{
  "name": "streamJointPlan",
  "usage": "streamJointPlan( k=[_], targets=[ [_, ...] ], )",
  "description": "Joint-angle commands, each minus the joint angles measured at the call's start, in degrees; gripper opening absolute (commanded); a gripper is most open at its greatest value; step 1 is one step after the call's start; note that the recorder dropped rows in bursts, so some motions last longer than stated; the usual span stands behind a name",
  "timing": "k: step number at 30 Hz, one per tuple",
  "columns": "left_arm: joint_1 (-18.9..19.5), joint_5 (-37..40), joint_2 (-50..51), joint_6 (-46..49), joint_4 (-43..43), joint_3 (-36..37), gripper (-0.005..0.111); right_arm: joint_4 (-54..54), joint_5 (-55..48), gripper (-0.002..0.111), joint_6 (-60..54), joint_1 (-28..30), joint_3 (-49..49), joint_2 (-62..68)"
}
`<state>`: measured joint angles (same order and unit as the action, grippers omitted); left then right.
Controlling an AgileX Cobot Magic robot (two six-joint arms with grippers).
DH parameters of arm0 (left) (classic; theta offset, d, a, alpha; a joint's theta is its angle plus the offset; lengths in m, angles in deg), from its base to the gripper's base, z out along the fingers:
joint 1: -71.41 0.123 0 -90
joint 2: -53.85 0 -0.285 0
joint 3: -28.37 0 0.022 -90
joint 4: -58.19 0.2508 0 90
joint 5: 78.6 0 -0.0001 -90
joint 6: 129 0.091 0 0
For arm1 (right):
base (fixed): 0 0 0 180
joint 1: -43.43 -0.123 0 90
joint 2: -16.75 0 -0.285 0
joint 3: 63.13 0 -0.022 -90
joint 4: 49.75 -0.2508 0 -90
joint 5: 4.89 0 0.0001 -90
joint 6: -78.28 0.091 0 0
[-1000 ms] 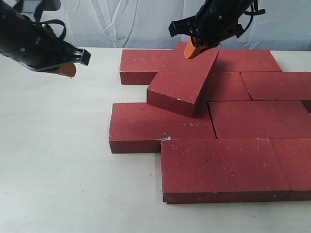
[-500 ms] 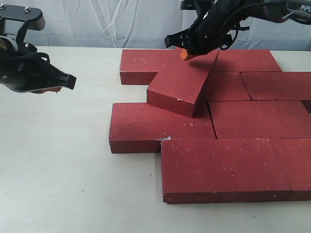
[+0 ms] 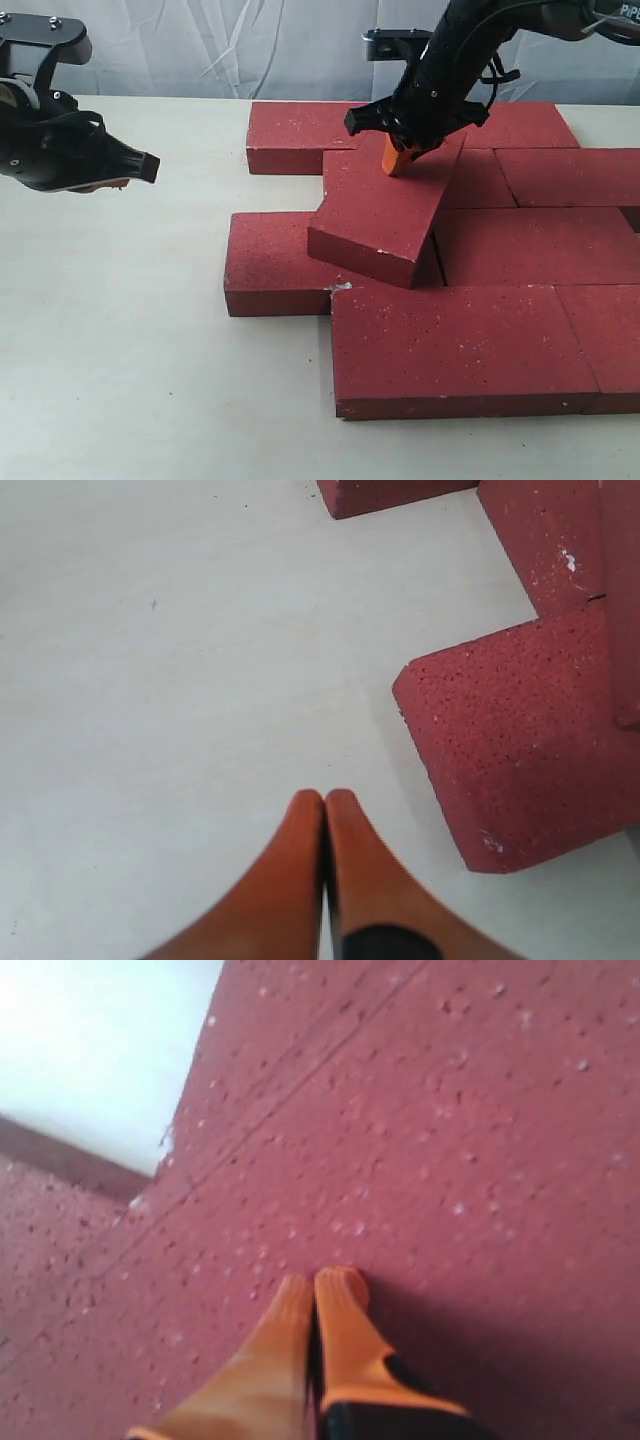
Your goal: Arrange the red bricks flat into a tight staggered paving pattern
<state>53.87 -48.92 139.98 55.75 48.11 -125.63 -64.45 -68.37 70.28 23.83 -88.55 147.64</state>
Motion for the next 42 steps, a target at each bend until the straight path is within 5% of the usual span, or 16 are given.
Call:
streamJointPlan(
  k=[1, 8, 18, 30, 42],
  targets=[
    [-0.3, -1.3, -0.6, -0.3, -1.1, 0.3, 0.000, 0.0, -6.5, -0.001, -0.3, -3.6, 2.2, -2.9],
    [-0.3, -1.4, -0.6, -0.1, -3.9, 0.3, 0.000, 2.6, -3.8, -0.001, 2.2, -4.9, 3.5, -9.3],
    [-0.3, -2.5, -0.6, -0.1, -4.3, 0.3, 0.000, 21.7, 2.3, -0.001, 13.1, -4.4, 3.5, -5.8],
    [-0.3, -3.5, -0.6, 0.3, -4.3, 0.3, 0.000, 3.1, -6.5, -0.001, 2.4, -4.6, 4.1, -5.3],
    [-0.3, -3.6, -0.6, 0.4, -3.4, 0.3, 0.000, 7.8, -5.4, -0.001, 3.3, -7.5, 7.6, -14.2]
  ],
)
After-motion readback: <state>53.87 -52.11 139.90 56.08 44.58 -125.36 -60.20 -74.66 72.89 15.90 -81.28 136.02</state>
